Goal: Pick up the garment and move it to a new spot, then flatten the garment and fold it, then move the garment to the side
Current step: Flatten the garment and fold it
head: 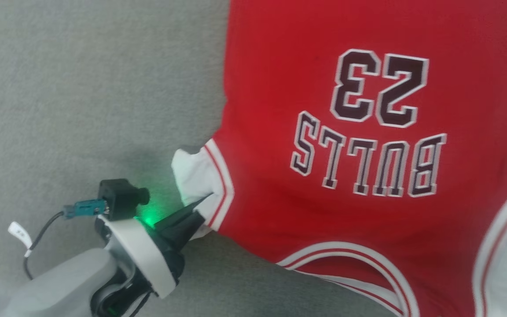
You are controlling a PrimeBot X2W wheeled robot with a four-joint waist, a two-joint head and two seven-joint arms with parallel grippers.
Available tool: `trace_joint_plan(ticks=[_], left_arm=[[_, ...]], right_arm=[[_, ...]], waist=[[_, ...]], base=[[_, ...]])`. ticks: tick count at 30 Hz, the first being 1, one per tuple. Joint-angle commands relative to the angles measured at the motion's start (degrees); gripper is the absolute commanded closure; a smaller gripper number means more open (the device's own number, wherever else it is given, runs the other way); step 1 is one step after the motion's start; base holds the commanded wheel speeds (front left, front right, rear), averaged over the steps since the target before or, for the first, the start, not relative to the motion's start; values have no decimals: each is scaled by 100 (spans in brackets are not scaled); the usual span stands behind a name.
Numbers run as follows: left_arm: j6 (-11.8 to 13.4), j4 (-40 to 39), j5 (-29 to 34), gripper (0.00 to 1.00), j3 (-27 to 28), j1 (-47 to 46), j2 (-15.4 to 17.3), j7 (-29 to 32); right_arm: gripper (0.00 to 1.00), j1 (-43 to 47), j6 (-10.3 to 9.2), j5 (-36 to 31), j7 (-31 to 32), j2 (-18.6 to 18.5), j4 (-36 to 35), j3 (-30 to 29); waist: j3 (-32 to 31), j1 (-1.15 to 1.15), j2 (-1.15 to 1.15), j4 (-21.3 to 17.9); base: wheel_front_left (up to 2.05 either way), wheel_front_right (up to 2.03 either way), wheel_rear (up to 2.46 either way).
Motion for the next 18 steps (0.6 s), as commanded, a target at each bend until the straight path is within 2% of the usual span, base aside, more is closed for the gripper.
trace_joint_plan(ticks=[1,5,9,13,18], left_arm=[[50,85,-11,100,-106,-66,-351,77],[59,115,3,100,-175,-199,-475,90],[66,138,31,100,-187,-249,-561,93],[84,144,58,100,-176,-227,-609,106],[87,134,50,100,-145,-302,-618,112]], right_arm=[[0,-400,1,-175,60,157,326,157],[0,-1684,1,-945,305,270,1458,603],[0,-2421,0,-1405,560,350,2415,837],[0,-2785,0,-1766,953,290,3052,971],[0,-2900,-1,-1991,1031,396,3504,963]], waist=[[289,0,-1,316],[566,0,-1,574],[725,0,-1,750],[819,0,-1,819],[879,0,-1,810]], base=[[0,0,0],[0,0,0],[0,0,0],[0,0,0],[0,0,0]])
